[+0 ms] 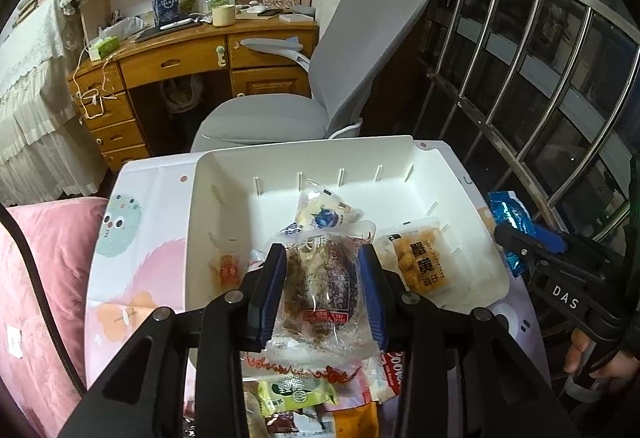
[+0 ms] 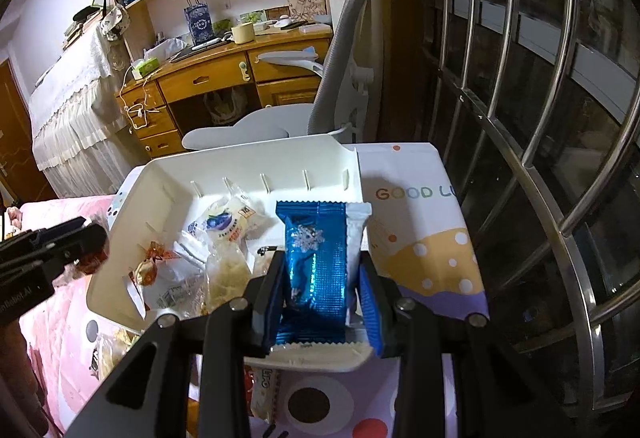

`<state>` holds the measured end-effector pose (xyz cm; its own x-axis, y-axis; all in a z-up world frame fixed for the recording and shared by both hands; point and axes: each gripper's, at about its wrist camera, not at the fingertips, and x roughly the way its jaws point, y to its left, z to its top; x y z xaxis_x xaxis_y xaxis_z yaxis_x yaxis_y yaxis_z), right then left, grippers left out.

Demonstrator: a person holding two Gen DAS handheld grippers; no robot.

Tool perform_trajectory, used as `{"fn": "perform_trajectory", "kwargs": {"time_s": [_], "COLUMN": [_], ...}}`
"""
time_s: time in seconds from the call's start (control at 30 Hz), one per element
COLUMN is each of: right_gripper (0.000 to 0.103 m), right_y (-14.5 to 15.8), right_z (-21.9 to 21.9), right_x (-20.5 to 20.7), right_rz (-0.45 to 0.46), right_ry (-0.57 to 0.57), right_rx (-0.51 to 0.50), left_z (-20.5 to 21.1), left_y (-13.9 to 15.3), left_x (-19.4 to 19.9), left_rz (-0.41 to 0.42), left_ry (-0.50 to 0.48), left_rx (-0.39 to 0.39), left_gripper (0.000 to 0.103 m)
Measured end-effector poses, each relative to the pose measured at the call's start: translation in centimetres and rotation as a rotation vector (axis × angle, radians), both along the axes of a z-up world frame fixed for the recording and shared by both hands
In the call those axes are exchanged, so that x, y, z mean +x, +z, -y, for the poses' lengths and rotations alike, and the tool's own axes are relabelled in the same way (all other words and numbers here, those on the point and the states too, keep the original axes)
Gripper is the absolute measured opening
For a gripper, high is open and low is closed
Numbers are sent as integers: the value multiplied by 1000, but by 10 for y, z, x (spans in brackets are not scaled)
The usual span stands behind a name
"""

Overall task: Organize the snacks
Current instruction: 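Carry both snacks into the white tray and open both tools, then move both tools back toward the remaining snacks on the table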

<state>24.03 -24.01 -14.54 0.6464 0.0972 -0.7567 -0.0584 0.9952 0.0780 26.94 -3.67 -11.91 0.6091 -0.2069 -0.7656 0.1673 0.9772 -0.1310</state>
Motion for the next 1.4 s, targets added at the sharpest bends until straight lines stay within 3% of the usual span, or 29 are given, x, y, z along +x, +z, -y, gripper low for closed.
{"fn": "perform_trajectory", "kwargs": {"time_s": [0.07, 0.1, 0.13, 0.37, 0.83, 1.13, 1.4], "right_gripper": [38, 40, 44, 47, 55, 58, 58], "right_y": [0, -2, -5, -8, -1, -13, -28], "right_z": [0, 0, 0, 6, 39, 53, 51], "right_x": [0, 2, 4, -3, -37, -69, -91], "right_rz": [-1, -16, -34, -68, -116, -183, -262], "right_ry": [5, 6, 7, 8, 48, 148, 224], "right_rx": [8, 4, -2, 16, 88, 108, 139], "left_z": [2, 3, 4, 14, 22, 21, 9], "left_y": [-1, -2, -2, 8, 26, 11, 2], "left_x": [2, 2, 1, -11, -80, -145, -194], "left_rz": [-24, -37, -43, -46, -63, -122, -178], "left_ry": [-12, -10, -11, -4, 129, 284, 381], "left_rx": [-19, -17, -19, 9, 34, 37, 87], "left_gripper": [57, 60, 60, 68, 68, 68, 68]}}
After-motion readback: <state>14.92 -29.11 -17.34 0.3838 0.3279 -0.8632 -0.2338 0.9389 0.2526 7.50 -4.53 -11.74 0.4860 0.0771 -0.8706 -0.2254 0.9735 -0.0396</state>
